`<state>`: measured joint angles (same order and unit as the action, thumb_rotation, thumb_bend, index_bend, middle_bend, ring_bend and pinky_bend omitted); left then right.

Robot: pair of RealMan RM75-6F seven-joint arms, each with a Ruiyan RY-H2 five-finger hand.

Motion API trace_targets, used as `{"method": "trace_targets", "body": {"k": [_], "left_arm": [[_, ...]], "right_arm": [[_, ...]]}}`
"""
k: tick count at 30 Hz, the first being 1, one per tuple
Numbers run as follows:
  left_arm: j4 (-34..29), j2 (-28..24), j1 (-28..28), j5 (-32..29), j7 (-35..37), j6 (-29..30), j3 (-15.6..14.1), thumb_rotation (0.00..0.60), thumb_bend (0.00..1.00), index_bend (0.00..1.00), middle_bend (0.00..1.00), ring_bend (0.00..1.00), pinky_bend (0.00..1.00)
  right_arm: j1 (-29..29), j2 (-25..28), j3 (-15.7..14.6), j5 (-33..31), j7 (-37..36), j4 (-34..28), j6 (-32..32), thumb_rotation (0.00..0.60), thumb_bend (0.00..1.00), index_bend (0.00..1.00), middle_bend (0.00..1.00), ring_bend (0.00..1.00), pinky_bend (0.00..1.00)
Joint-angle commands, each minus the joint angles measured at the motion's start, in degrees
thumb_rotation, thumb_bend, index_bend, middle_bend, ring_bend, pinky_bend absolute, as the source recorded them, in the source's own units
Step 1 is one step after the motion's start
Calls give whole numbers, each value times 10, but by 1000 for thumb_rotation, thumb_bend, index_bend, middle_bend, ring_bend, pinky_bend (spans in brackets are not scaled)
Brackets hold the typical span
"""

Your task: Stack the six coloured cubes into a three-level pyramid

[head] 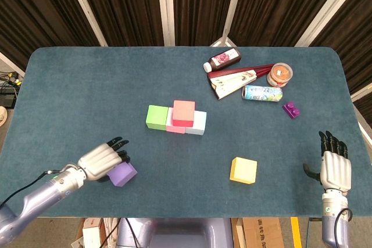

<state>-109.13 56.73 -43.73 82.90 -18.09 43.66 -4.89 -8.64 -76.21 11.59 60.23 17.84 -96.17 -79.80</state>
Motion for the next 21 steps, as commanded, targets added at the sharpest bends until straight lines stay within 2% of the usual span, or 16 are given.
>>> {"method": "trace_targets", "body": {"k": [1, 10, 21], "left_arm": [[-18, -29, 17, -20, -13, 26, 2, 600, 410, 346, 305, 0, 0], [-19, -41, 38, -173, -36, 66, 32, 600, 410, 332, 297, 0, 0], [5, 21, -26, -423, -143, 111, 86, 600, 410, 327, 289, 0, 0]], "right_arm": [[0, 2, 0, -1, -2, -1, 2, 600, 287, 0, 0, 0, 0], [0, 6, -3, 2, -7, -5, 3, 600, 287, 0, 0, 0, 0], [-5, 4, -6, 0, -3, -2, 12, 600, 286, 0, 0, 0, 0]]}}
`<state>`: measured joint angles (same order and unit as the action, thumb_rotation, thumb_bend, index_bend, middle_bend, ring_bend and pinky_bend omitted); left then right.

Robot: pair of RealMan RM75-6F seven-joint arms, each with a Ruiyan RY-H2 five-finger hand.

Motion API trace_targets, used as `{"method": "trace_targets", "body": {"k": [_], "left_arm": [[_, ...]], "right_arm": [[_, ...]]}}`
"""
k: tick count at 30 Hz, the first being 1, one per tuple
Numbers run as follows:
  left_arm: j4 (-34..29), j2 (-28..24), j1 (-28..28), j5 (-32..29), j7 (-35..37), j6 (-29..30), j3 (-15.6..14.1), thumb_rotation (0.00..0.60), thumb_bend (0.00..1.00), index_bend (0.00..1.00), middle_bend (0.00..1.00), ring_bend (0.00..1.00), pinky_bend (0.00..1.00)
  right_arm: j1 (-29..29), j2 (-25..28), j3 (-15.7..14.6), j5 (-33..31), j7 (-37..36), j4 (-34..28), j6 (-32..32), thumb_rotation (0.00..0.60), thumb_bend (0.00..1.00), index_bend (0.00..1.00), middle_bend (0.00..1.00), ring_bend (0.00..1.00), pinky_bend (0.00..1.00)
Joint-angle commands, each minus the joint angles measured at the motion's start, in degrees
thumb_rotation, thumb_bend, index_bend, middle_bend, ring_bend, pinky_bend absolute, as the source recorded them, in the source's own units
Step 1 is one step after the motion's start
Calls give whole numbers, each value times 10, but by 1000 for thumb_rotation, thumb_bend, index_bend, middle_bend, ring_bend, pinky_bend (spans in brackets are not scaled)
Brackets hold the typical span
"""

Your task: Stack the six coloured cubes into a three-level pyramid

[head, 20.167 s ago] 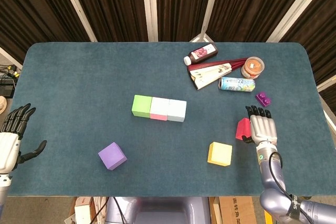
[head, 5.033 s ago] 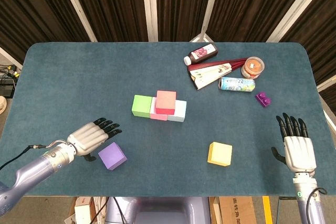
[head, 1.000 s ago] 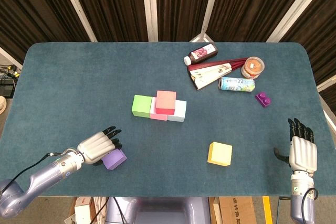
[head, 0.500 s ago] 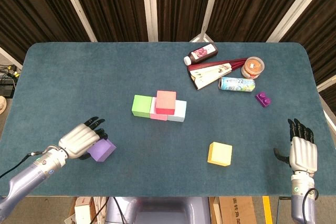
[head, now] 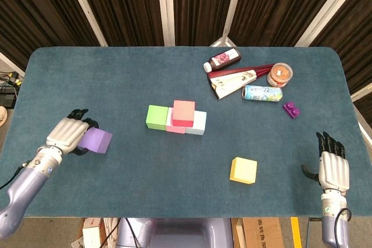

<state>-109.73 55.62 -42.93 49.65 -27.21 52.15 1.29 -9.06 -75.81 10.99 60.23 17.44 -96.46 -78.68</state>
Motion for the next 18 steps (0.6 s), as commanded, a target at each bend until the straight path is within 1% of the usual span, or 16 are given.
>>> {"method": "trace_targets", "body": {"k": [1, 3, 6, 8, 11, 18], "left_arm": [[14, 41, -41, -115, -64, 34, 28, 600, 410, 327, 288, 0, 0], [20, 55, -54, -153, -84, 49, 35, 600, 410, 326, 288, 0, 0], [33, 85, -74, -217, -103, 78, 52, 600, 410, 322, 290, 0, 0], [40, 102, -82, -250, -104, 90, 64, 600, 410, 318, 291, 0, 0], [47, 122, -98, -308, -119, 99, 75, 600, 410, 311, 292, 0, 0], [65, 163, -125, -377, -166, 149, 83, 600, 410, 293, 287, 0, 0]], "right_arm": [[-1, 0, -1, -1, 1, 1, 1, 600, 287, 0, 0, 0, 0], [-1, 0, -1, -2, 1, 2, 2, 600, 286, 0, 0, 0, 0], [-2, -1, 0, -5, 1, 3, 3, 600, 287, 0, 0, 0, 0], [-3, 0, 0, -5, 0, 3, 5, 600, 287, 0, 0, 0, 0], [-4, 2, -3, -7, 2, 2, 11, 600, 287, 0, 0, 0, 0], [-6, 3, -3, -11, 3, 3, 15, 600, 287, 0, 0, 0, 0]]}}
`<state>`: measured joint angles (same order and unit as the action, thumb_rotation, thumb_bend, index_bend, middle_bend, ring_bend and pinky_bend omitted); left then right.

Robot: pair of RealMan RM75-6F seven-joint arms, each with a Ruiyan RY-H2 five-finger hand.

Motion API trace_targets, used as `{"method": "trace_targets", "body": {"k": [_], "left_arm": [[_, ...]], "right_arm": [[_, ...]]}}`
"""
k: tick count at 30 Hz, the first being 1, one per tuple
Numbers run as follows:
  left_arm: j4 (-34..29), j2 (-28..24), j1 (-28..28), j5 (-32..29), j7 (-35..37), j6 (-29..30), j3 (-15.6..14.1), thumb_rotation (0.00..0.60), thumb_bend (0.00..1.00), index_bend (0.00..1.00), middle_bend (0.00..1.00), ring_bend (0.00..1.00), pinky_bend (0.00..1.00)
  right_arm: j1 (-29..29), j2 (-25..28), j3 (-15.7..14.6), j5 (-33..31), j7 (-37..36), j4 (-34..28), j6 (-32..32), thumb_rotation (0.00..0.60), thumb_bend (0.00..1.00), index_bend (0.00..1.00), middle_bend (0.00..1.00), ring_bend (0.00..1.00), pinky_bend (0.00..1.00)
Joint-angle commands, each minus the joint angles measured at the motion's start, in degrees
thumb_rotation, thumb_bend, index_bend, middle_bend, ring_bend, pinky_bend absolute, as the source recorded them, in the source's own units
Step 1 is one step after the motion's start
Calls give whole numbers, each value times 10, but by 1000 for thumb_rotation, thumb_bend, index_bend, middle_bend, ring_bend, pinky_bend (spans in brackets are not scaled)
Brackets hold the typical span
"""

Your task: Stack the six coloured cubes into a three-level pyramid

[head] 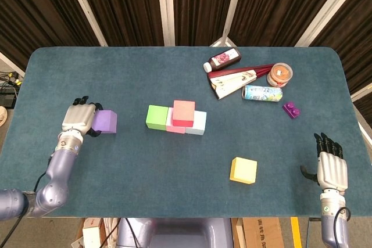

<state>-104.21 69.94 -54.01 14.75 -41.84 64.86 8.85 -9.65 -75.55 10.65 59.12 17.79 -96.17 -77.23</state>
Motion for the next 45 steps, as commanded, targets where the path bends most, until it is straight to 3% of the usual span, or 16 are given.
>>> {"method": "trace_targets", "body": {"k": [1, 13, 25, 34, 40, 43, 45], "left_arm": [[11, 23, -16, -38, -25, 26, 8, 600, 410, 292, 287, 0, 0], [39, 39, -25, -100, -59, 26, 13, 600, 408, 248, 263, 0, 0], [59, 46, -18, -90, -67, 20, 8, 600, 404, 170, 223, 0, 0], [43, 31, -16, -86, -86, 15, -2, 600, 404, 3, 55, 0, 0], [17, 11, -9, -62, -83, 13, -10, 600, 404, 0, 27, 0, 0], [-26, -22, 8, -16, -55, 15, -7, 600, 404, 3, 25, 0, 0], [-62, -54, 33, 56, -15, 22, -10, 600, 404, 8, 24, 0, 0]], "right_arm": [[0, 0, 0, 0, -1, 0, 0, 600, 287, 0, 0, 0, 0], [1, 4, 0, 0, -8, -1, -1, 600, 287, 0, 0, 0, 0], [0, 5, -1, 0, -10, -2, 0, 600, 287, 0, 0, 0, 0], [0, 7, -2, 1, -12, -5, -1, 600, 287, 0, 0, 0, 0], [-1, 6, -3, 0, -11, -4, 0, 600, 287, 0, 0, 0, 0], [-1, 6, -3, 0, -10, -4, 0, 600, 287, 0, 0, 0, 0], [-2, 5, -3, -1, -9, -3, 0, 600, 287, 0, 0, 0, 0]]}}
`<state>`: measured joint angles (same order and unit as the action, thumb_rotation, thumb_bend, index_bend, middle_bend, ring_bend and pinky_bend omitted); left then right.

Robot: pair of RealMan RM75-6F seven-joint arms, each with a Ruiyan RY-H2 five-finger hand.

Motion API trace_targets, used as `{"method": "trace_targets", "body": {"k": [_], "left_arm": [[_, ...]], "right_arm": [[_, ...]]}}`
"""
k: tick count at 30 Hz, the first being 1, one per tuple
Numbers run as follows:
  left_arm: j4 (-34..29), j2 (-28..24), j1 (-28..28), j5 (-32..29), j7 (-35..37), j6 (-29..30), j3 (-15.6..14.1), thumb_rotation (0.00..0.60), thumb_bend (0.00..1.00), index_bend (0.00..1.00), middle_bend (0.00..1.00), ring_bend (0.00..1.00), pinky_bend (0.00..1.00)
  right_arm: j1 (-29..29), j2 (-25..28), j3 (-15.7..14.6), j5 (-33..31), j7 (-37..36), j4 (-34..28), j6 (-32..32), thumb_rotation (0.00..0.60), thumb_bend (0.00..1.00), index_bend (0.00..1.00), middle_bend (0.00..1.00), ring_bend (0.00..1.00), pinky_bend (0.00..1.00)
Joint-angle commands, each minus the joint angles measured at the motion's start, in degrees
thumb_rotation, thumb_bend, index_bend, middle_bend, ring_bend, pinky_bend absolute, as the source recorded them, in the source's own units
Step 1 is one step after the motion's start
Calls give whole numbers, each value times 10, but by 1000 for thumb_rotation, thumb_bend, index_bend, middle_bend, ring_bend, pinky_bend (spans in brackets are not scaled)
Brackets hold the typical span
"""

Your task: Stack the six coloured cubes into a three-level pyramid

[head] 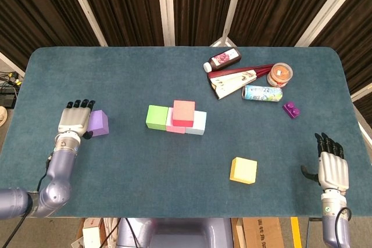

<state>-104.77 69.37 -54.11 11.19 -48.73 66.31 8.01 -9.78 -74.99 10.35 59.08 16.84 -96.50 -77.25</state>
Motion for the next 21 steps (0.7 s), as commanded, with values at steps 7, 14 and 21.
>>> {"method": "trace_targets", "body": {"k": [7, 14, 21], "left_arm": [[-58, -112, 156, 410, 205, 50, -71, 600, 404, 15, 23, 0, 0], [39, -90, 250, 588, 352, 122, -112, 600, 379, 24, 19, 0, 0], [73, -60, 268, 571, 398, 103, -90, 600, 307, 25, 29, 0, 0]], "right_arm": [[-1, -1, -2, 2, 1, -2, 0, 600, 287, 0, 0, 0, 0], [2, 3, -2, 4, -3, -5, -3, 600, 287, 0, 0, 0, 0], [1, 5, -4, 6, -10, -4, 2, 600, 286, 0, 0, 0, 0]]}}
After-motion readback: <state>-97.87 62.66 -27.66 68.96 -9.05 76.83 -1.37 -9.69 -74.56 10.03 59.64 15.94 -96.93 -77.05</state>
